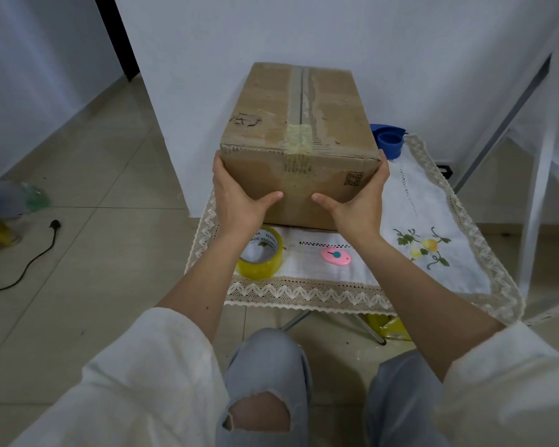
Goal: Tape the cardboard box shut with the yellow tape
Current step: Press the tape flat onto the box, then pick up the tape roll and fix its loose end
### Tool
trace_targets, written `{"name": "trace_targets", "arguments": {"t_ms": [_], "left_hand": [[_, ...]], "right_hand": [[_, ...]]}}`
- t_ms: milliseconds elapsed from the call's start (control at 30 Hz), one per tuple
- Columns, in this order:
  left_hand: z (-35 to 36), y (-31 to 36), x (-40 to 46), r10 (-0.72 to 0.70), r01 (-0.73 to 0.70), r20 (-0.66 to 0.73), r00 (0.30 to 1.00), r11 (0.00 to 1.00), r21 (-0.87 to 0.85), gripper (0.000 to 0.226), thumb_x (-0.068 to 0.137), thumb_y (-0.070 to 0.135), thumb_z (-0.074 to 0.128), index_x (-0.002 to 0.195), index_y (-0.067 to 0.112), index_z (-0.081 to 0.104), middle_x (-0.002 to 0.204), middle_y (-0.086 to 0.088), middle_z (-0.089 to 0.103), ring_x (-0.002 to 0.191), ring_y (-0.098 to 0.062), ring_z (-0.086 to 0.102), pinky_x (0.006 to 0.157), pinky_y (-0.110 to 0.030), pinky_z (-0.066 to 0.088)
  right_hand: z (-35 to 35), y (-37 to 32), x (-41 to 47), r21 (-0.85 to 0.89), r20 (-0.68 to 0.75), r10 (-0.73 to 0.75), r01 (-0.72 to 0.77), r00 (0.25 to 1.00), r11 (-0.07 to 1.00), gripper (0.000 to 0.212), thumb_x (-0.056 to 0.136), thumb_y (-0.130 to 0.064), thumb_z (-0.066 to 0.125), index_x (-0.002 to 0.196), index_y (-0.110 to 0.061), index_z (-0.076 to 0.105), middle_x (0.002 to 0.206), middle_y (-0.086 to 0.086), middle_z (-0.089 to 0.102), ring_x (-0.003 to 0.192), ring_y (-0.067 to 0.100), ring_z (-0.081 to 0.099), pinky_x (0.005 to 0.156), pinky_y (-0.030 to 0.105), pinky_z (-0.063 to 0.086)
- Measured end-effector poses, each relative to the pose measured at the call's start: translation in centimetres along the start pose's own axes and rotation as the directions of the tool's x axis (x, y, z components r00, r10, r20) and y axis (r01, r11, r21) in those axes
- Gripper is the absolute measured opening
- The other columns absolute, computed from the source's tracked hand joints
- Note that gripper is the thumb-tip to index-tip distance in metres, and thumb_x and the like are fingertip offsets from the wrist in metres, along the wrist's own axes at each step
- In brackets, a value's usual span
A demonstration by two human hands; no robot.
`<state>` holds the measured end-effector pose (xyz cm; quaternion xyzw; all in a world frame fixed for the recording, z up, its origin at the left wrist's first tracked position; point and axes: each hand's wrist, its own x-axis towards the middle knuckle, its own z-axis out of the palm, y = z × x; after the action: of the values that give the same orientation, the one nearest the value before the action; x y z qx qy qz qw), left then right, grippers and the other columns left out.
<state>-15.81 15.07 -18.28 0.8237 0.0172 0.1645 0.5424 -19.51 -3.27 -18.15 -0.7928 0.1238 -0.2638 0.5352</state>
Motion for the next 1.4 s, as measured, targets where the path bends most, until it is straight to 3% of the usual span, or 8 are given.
{"name": "trace_targets", "arguments": {"t_ms": [333, 433, 567, 733, 867, 1033, 1200, 1400], "left_hand": [[-0.4, 0.2, -0.8, -0.084, 0.081, 0.035, 0.996, 0.992, 0.095, 0.127, 0.066, 0.029, 0.088, 0.153, 0.016, -0.003, 0.159, -0.01, 0.018, 0.147, -0.026, 0.019, 0.116, -0.041, 0.024], [-0.4, -0.2, -1.4, -0.137, 0.142, -0.061, 0.989, 0.985, 0.096, 0.099, 0.064, 0.027, 0.088, 0.139, 0.009, 0.027, 0.144, -0.012, 0.036, 0.133, -0.029, 0.038, 0.1, -0.035, 0.042], [-0.8, -1.0, -2.9, -0.126, 0.15, -0.158, 0.979, 0.978, 0.147, 0.051, 0.074, 0.024, 0.079, 0.107, 0.01, 0.043, 0.116, -0.009, 0.051, 0.105, -0.027, 0.053, 0.073, -0.029, 0.036], [-0.6, -1.7, -4.8, -0.126, 0.104, 0.117, 0.985, 0.978, 0.18, 0.033, 0.08, 0.027, 0.073, 0.104, 0.021, 0.051, 0.09, 0.009, 0.061, 0.089, -0.02, 0.065, 0.079, -0.038, 0.053], [-0.4, -1.9, -5.7, -0.081, -0.033, 0.301, 0.95, 0.934, 0.355, 0.055, 0.07, 0.041, 0.079, 0.115, 0.024, 0.052, 0.093, 0.011, 0.069, 0.095, -0.016, 0.065, 0.091, -0.039, 0.05], [-0.2, -2.5, -6.1, -0.053, -0.203, 0.431, 0.901, 0.825, 0.527, 0.085, 0.058, 0.062, 0.078, 0.126, 0.027, 0.042, 0.105, 0.008, 0.068, 0.104, -0.016, 0.06, 0.098, -0.036, 0.031], [-0.3, -3.1, -6.4, -0.067, -0.165, 0.413, 0.908, 0.85, 0.501, 0.076, 0.071, 0.032, 0.079, 0.135, 0.028, 0.041, 0.109, -0.003, 0.068, 0.112, -0.026, 0.058, 0.079, -0.039, 0.052], [-1.2, -1.7, -7.7, 0.137, -0.233, 0.275, 0.952, 0.904, 0.358, 0.059, 0.078, 0.022, 0.074, 0.13, 0.029, 0.047, 0.101, 0.002, 0.071, 0.1, -0.022, 0.064, 0.067, -0.031, 0.046]], "right_hand": [[-1.3, 0.4, 0.1, -0.075, 0.068, 0.039, -0.034, 0.997, 0.997, 0.1, 0.065, -0.033, 0.084, 0.141, -0.032, 0.019, 0.139, -0.008, 0.046, 0.125, 0.012, 0.048, 0.101, 0.038, 0.045], [-2.0, 0.8, -0.2, -0.091, 0.108, 0.11, -0.101, 0.988, 0.991, 0.094, 0.068, -0.036, 0.083, 0.14, -0.031, 0.023, 0.136, -0.005, 0.05, 0.122, 0.015, 0.052, 0.098, 0.039, 0.048], [-2.8, 1.5, -2.4, -0.081, -0.041, 0.254, -0.256, 0.966, 0.963, 0.064, 0.075, -0.038, 0.077, 0.124, -0.024, 0.037, 0.116, 0.002, 0.054, 0.101, 0.019, 0.06, 0.087, 0.041, 0.052], [-1.7, 2.5, -5.1, -0.114, 0.22, 0.286, -0.266, 0.933, 0.957, 0.011, 0.089, -0.025, 0.064, 0.099, -0.02, 0.063, 0.086, -0.007, 0.061, 0.081, 0.014, 0.06, 0.083, 0.038, 0.053], [0.2, 2.4, -5.2, -0.149, 0.471, 0.255, -0.209, 0.845, 0.967, 0.02, 0.093, -0.017, 0.059, 0.112, -0.016, 0.065, 0.094, -0.002, 0.063, 0.089, 0.016, 0.059, 0.082, 0.031, 0.051], [1.6, 2.6, -4.8, -0.208, 0.553, 0.249, -0.157, 0.795, 0.965, 0.025, 0.094, -0.012, 0.056, 0.118, -0.014, 0.063, 0.116, 0.007, 0.065, 0.106, 0.019, 0.06, 0.097, 0.033, 0.049], [0.9, 3.0, -5.6, -0.19, 0.541, 0.264, -0.189, 0.799, 0.963, 0.029, 0.094, -0.01, 0.056, 0.123, -0.011, 0.06, 0.118, 0.008, 0.064, 0.106, 0.019, 0.06, 0.096, 0.031, 0.049], [-1.3, 2.5, -7.1, -0.091, 0.48, 0.271, -0.261, 0.834, 0.961, 0.027, 0.094, -0.006, 0.056, 0.121, -0.006, 0.06, 0.119, 0.013, 0.063, 0.101, 0.016, 0.058, 0.097, 0.032, 0.048]]}}
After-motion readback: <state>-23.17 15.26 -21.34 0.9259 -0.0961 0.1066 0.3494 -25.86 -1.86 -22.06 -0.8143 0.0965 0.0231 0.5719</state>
